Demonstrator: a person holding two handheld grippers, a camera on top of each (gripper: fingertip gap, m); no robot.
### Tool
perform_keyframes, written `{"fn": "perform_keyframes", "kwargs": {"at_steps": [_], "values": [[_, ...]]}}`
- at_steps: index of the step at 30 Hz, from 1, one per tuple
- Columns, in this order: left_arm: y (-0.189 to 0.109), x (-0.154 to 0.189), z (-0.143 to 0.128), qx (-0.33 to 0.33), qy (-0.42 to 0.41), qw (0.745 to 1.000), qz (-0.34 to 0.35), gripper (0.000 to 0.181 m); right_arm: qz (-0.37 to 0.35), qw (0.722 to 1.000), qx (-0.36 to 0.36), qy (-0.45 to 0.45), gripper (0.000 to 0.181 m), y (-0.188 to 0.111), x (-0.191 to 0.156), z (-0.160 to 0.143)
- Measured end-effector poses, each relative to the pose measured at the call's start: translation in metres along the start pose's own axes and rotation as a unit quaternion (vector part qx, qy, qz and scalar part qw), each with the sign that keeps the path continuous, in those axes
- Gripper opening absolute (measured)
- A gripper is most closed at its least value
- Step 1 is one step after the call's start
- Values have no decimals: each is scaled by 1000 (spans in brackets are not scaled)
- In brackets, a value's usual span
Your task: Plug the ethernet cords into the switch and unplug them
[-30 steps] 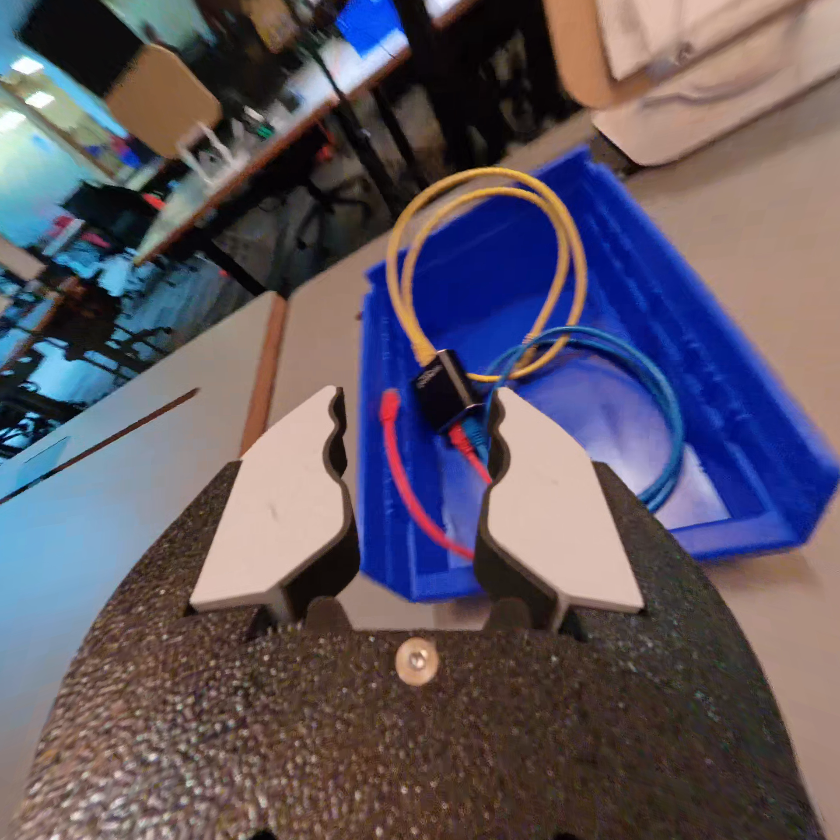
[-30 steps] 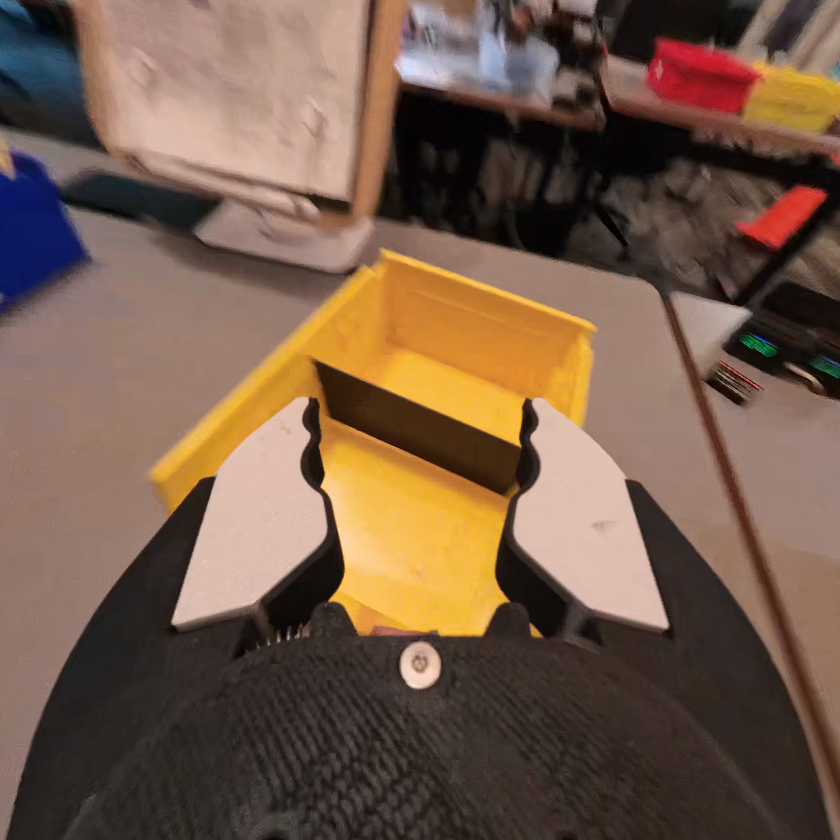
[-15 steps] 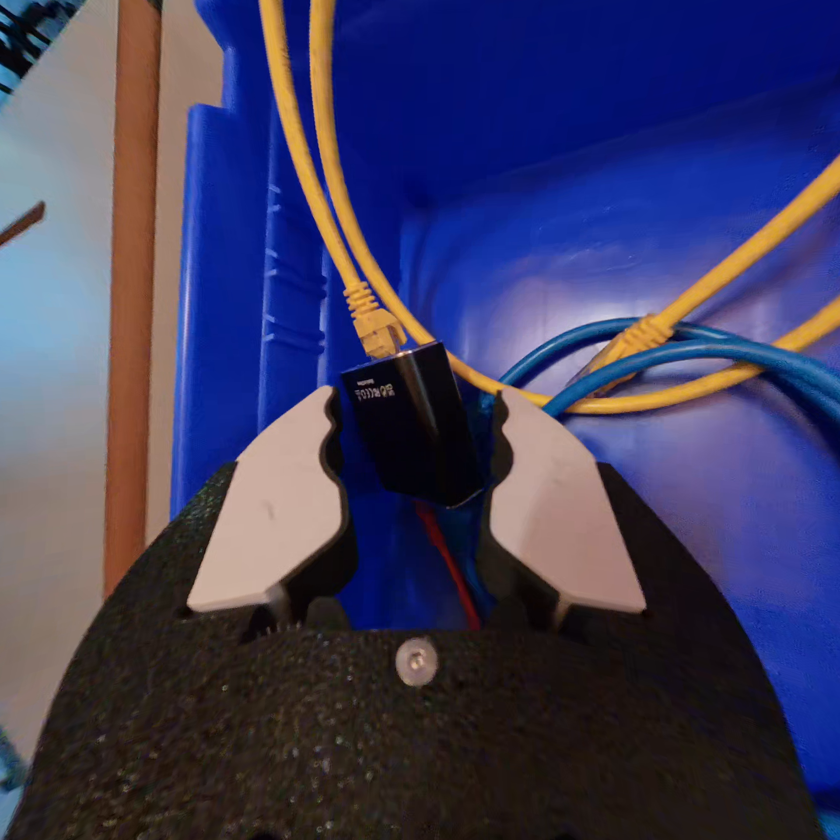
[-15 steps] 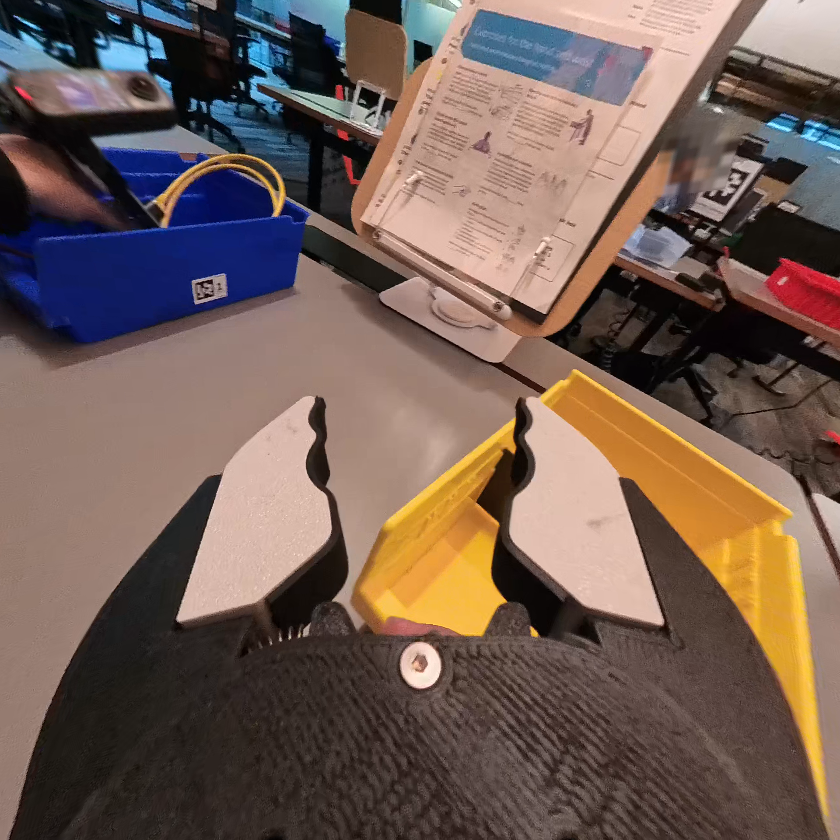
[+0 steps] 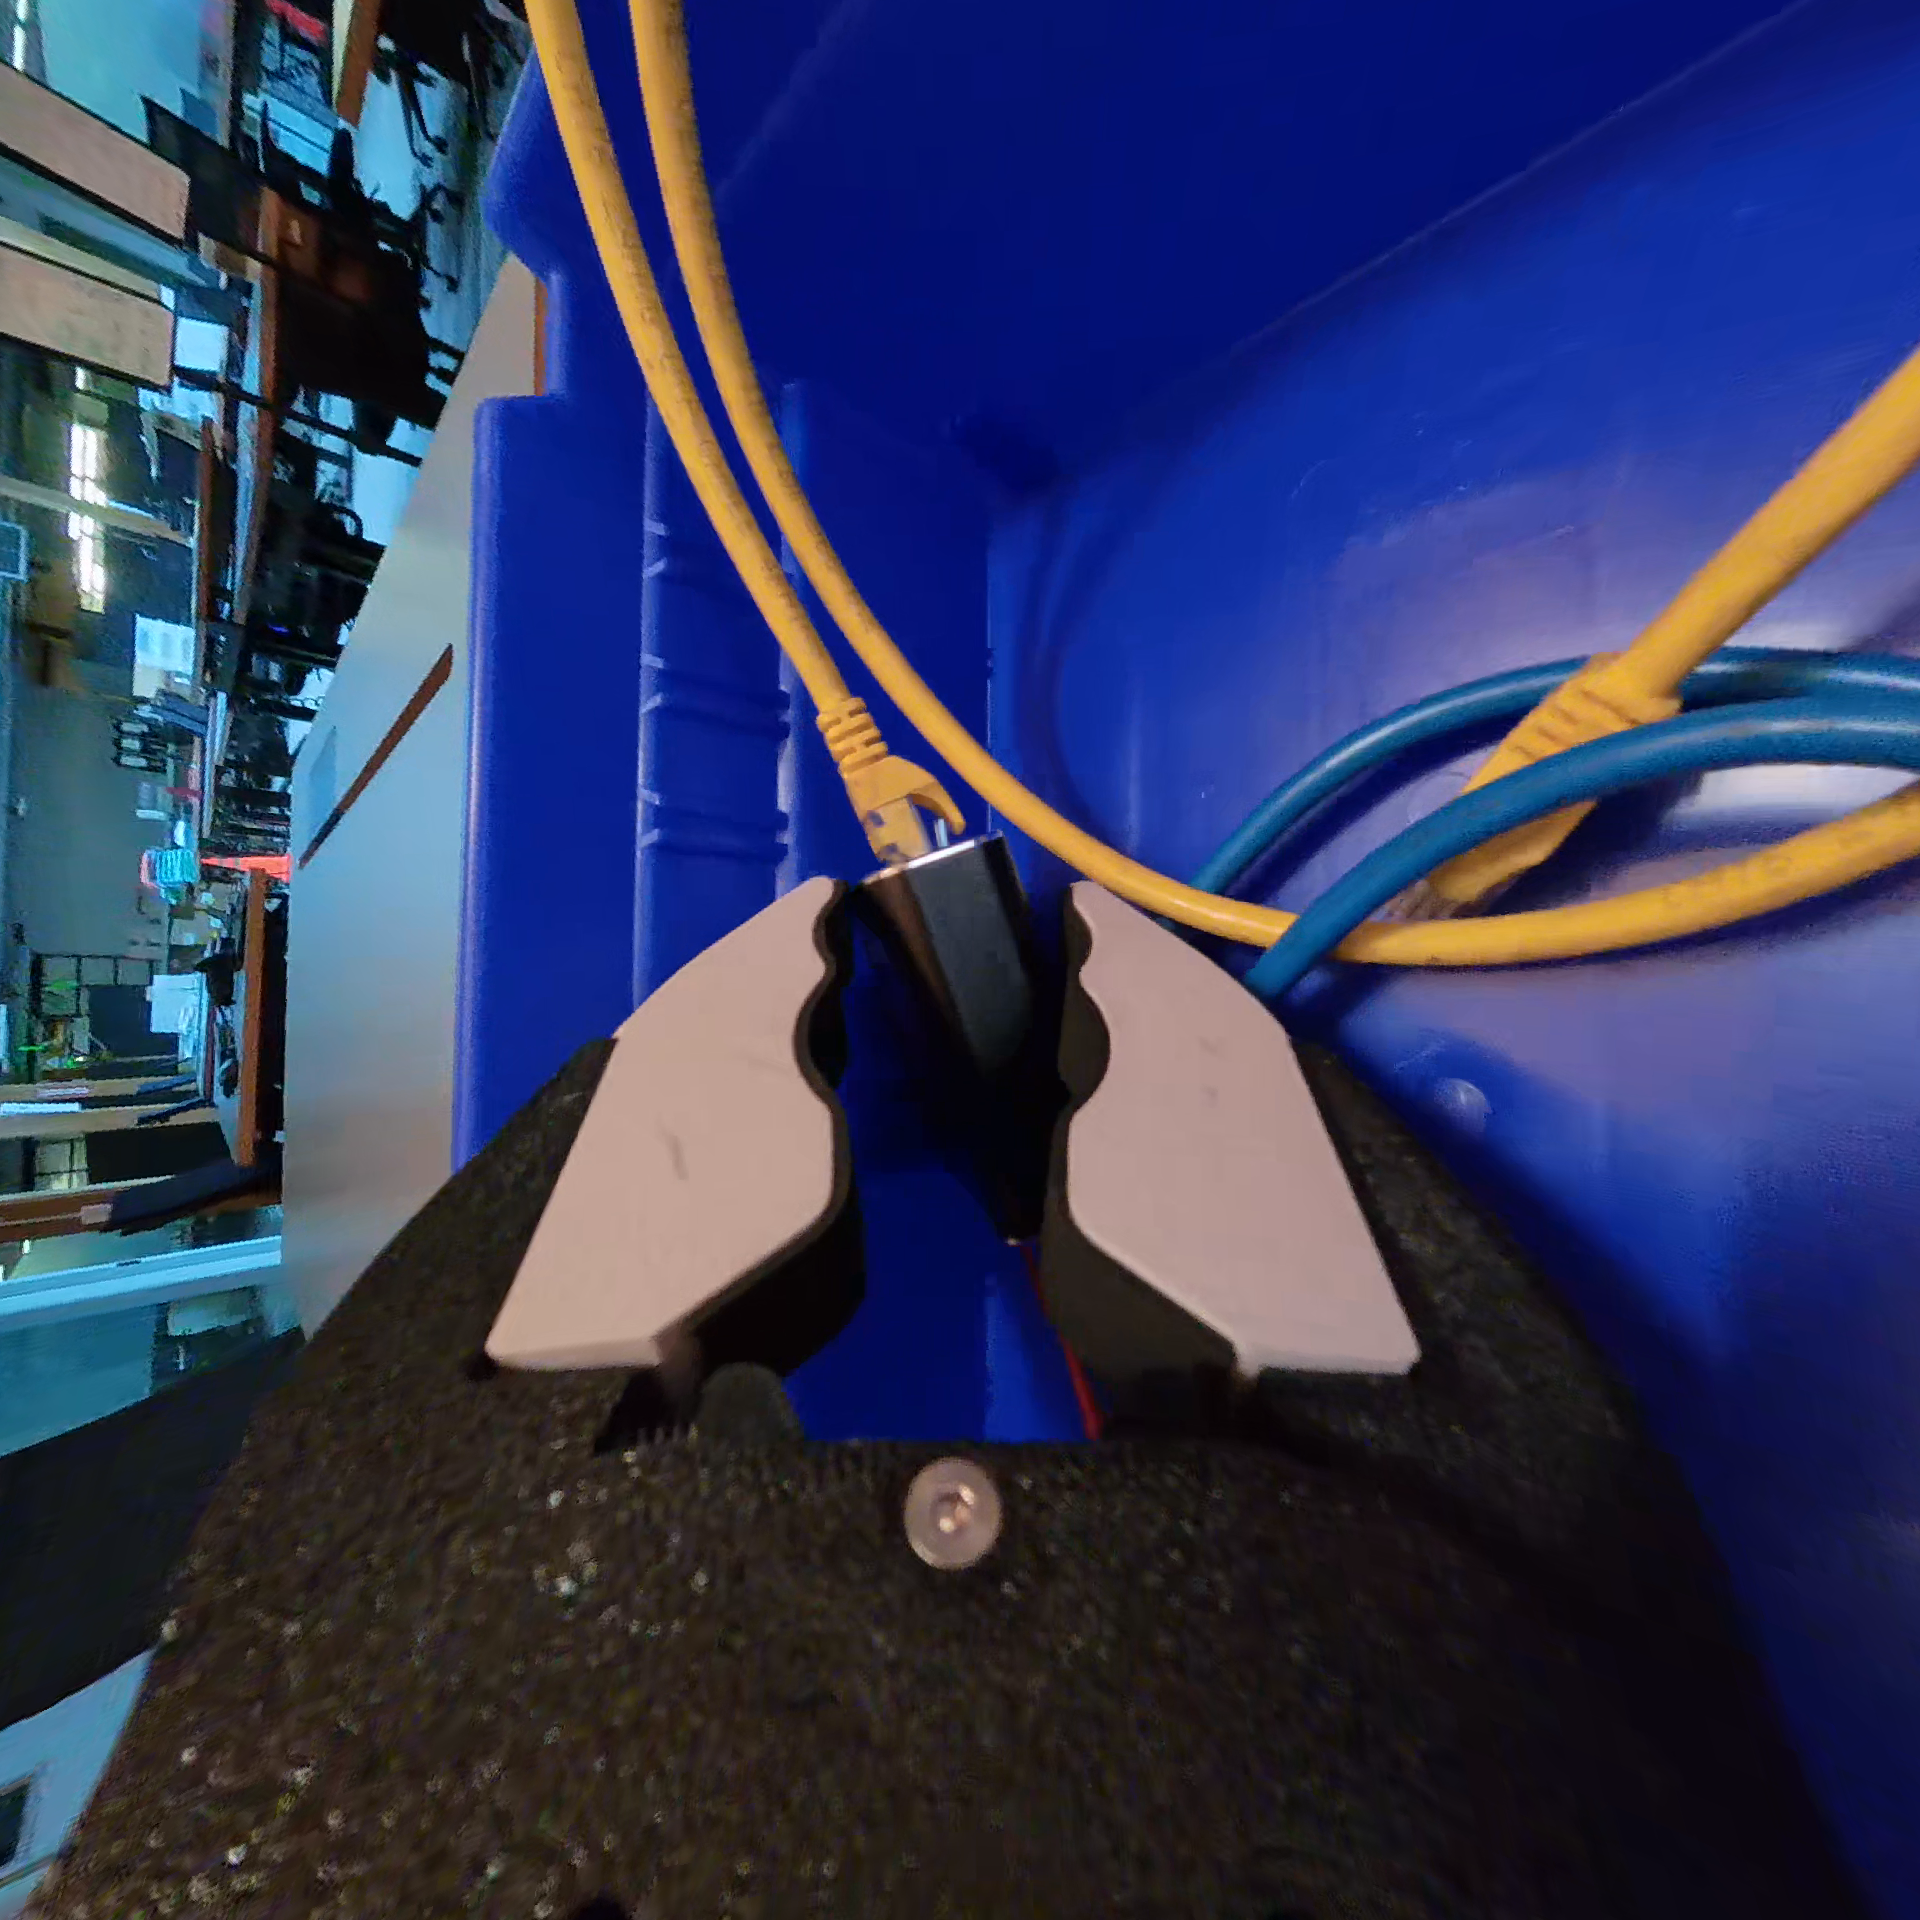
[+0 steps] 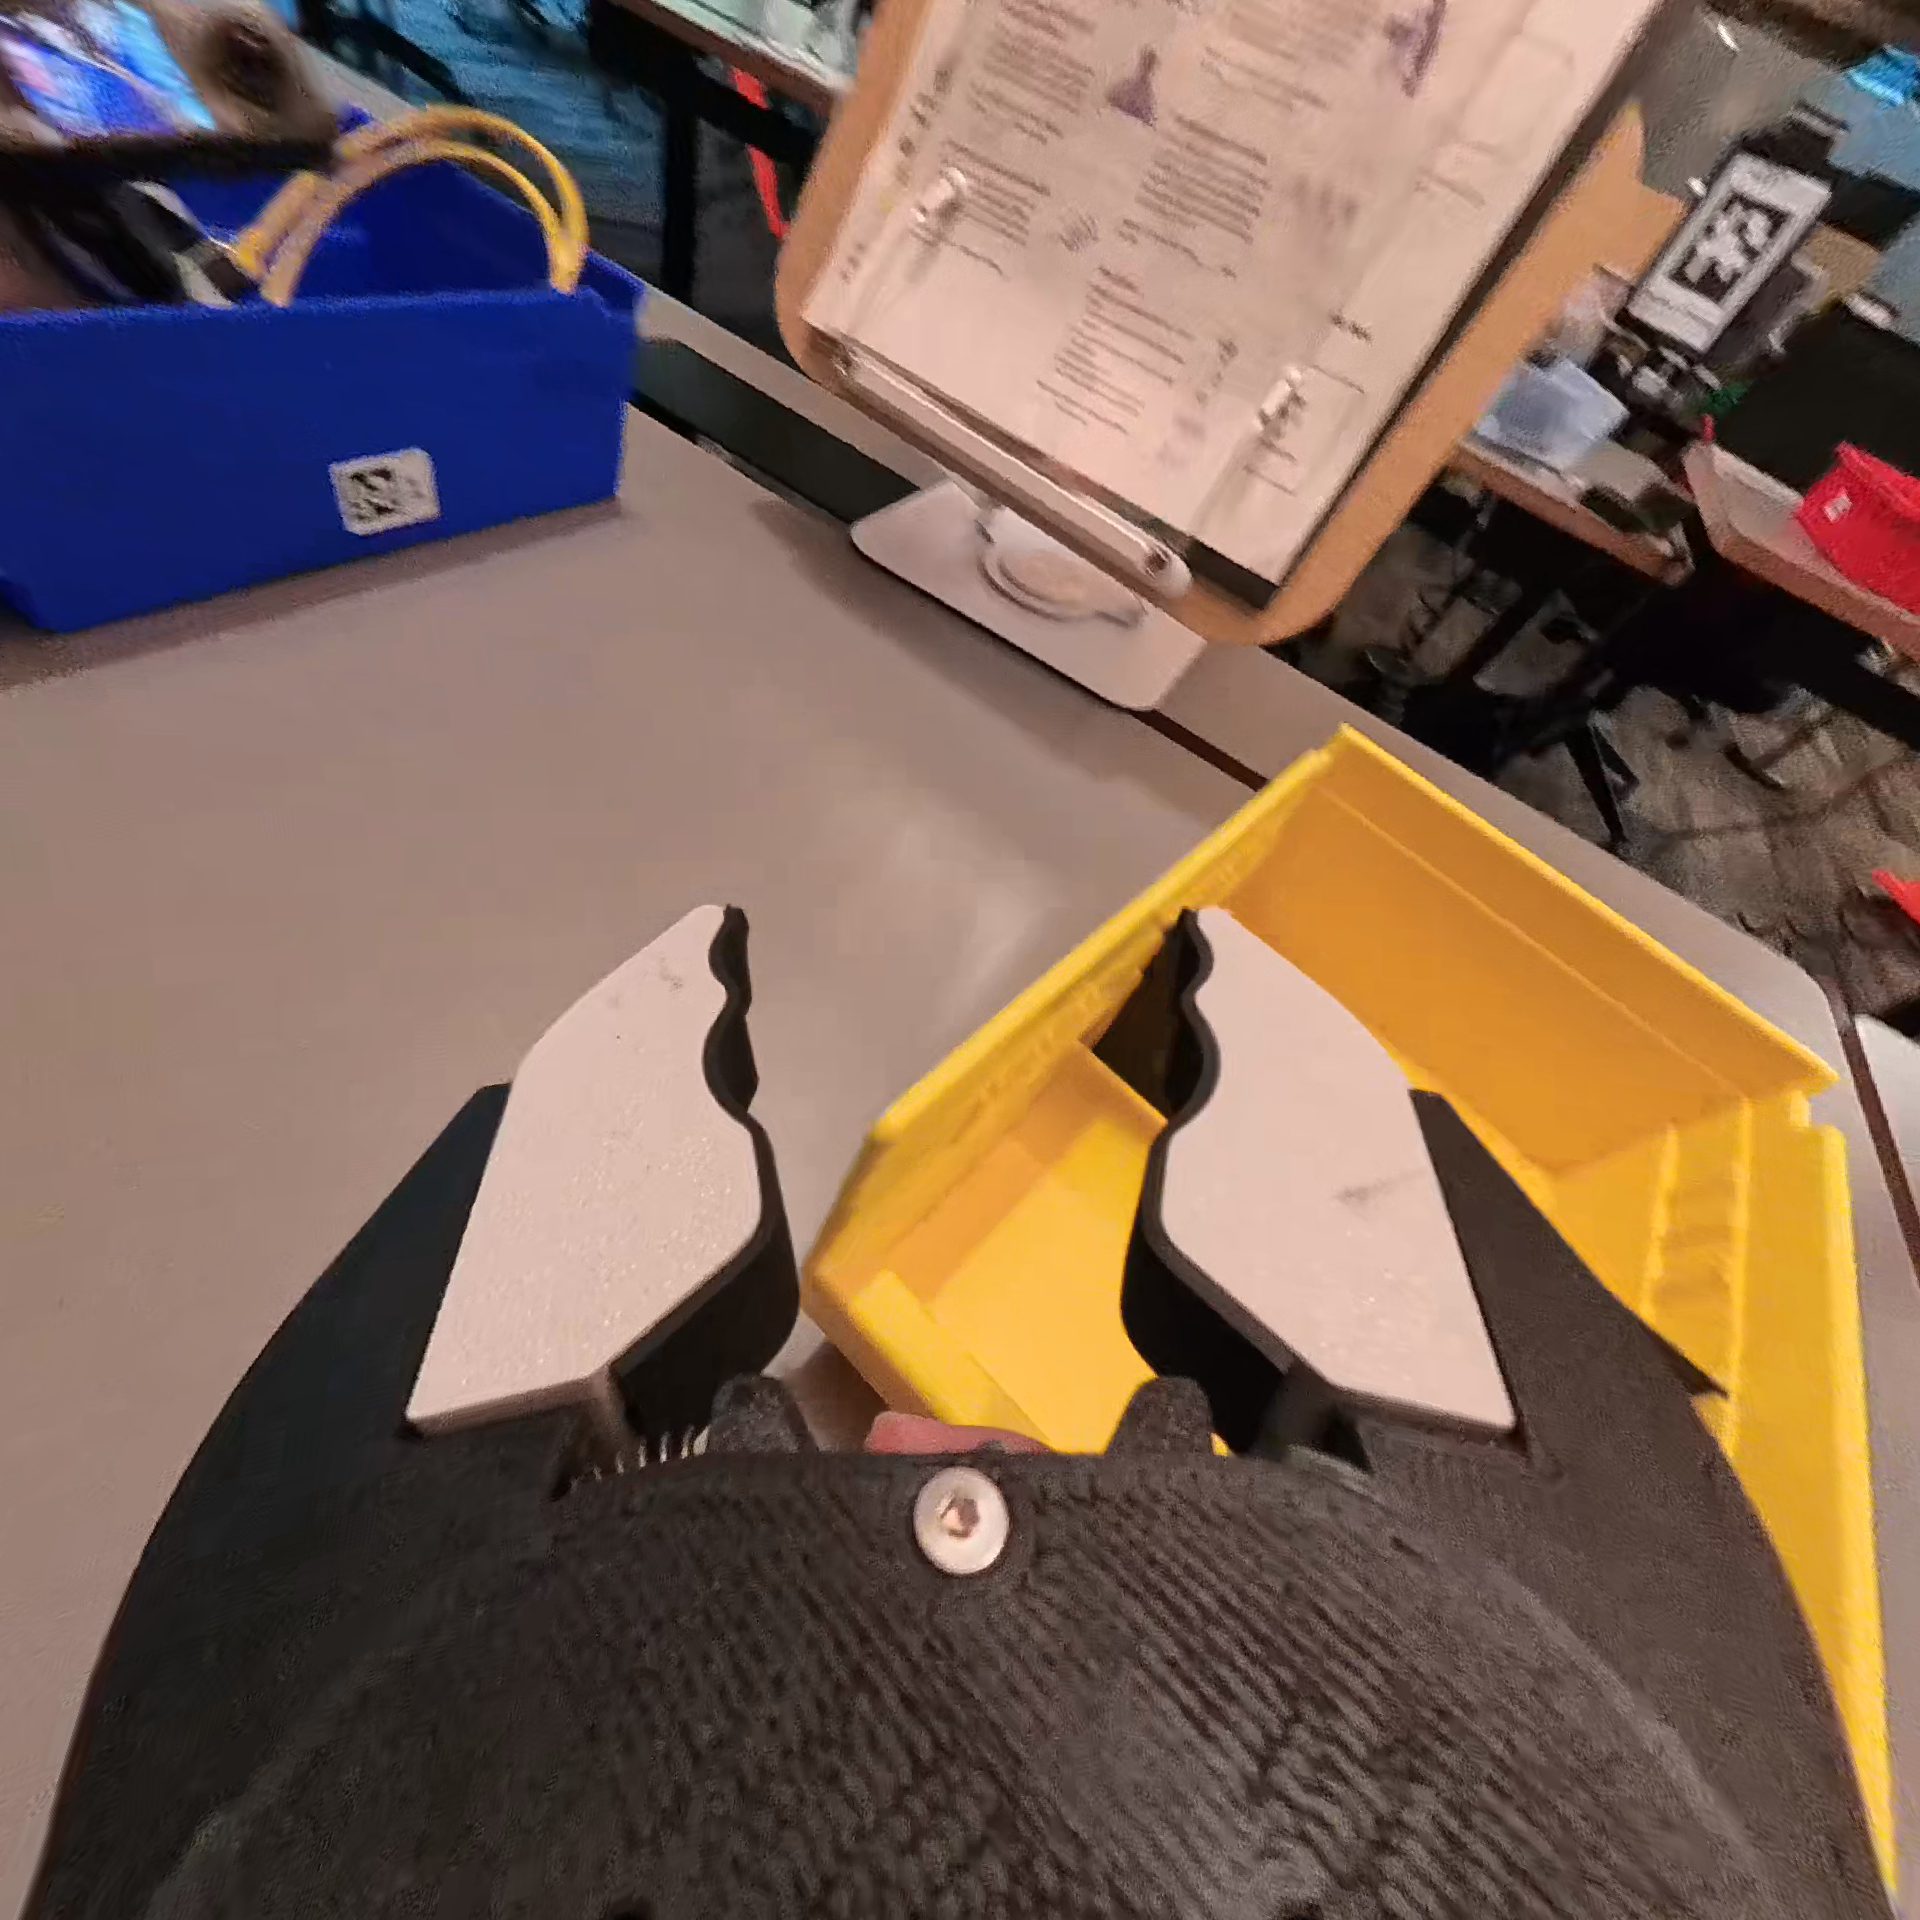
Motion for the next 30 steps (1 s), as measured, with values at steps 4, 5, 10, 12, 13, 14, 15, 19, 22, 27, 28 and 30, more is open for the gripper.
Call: {"fn": "perform_keyframes", "kwargs": {"at_steps": [4,5,10,12,13,14,15,19,22,27,28,30], "values": [[-1,-6,-5,7,8,1000,1,28,-10,999,-29,38,80,15,7,-16],[-4,-10,-5,15,2,1000,-2,28,-6,999,-31,38,80,18,5,-17],[-38,-45,8,94,3,995,21,25,13,999,-26,13,80,24,-10,-13],[-61,-65,15,139,-1,990,34,26,14,999,-28,9,80,26,-12,-13],[-75,-75,19,163,-3,986,39,26,15,999,-27,6,80,27,-12,-13],[-89,-85,21,187,-5,981,44,26,15,1000,-27,4,80,27,-13,-12],[-105,-95,24,212,-9,976,53,25,16,1000,-26,4,80,27,-13,-11],[-177,-131,32,334,-52,940,54,25,36,999,2,3,79,21,-21,0],[-245,-153,30,442,-64,892,72,25,69,997,32,3,77,11,-34,15],[-360,-150,18,610,-8,786,99,25,246,964,92,-52,76,-41,-98,55],[-377,-141,15,632,12,767,110,25,280,950,121,-69,75,-58,-116,65],[-403,-116,11,655,65,739,139,26,311,928,186,-88,75,-93,-142,86]]}}
Point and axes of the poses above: each gripper's, where its closed fingertips meet, y out along the fingers, z out of its top, x = y × z across the jaws, the point moved 5 cm from there along -y, back along the fingers, and after that the axes turned 9 degrees about -x, right-handed, at the moved point
